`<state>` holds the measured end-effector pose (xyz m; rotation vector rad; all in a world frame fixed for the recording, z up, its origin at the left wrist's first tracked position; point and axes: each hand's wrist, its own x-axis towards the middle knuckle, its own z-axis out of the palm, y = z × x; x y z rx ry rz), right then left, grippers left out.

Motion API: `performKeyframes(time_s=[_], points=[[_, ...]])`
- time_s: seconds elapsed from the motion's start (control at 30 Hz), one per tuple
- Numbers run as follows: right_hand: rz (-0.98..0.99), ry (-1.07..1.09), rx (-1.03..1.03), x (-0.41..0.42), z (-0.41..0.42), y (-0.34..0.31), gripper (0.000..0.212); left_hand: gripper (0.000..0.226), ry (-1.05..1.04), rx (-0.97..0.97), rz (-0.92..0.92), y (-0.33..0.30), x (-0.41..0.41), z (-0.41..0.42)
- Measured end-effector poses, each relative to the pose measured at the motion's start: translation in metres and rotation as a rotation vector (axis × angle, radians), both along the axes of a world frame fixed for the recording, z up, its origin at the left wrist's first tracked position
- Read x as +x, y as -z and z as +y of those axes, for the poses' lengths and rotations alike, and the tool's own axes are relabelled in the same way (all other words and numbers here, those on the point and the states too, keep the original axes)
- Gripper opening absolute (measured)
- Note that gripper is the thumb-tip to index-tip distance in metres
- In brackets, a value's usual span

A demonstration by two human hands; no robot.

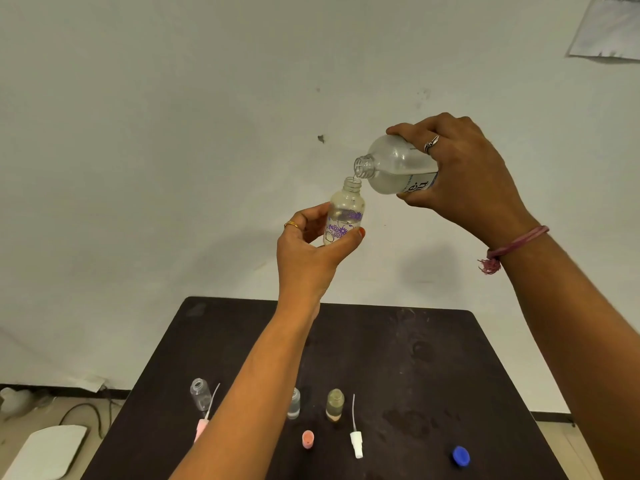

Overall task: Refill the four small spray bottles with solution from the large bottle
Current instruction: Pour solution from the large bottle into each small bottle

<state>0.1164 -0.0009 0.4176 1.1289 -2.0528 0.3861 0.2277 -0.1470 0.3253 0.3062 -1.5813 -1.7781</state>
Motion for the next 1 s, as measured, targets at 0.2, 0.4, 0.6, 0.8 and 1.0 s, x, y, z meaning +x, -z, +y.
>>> performKeyframes(time_s=[0.2,0.4,0.6,0.8,1.0], points=[[-0.003,0.005,-0.001,0.0008,0.0002,-0.0005,0.069,0.050,-0.003,0.000,0.001,0.0001,-0.0001,-0.0006],[-0.002,0.007,0.004,0.0020,0.0003,-0.0006,0.068,0.050,0.000,0.003,0.001,0.0004,0.0005,0.0003],[-0.008,0.006,0.001,0.0024,0.0002,-0.0008,0.068,0.045,0.006,0.006,0.007,0.0012,0.0010,0.0000],[-0.001,0.010,-0.002,0.0038,0.0006,-0.0016,0.068,0.048,0.000,0.005,0.003,0.0016,0.0017,-0.0001],[-0.001,0.009,0.005,0.0051,0.0013,-0.0021,0.069,0.048,-0.004,0.002,-0.006,0.0015,0.0025,0.0014]])
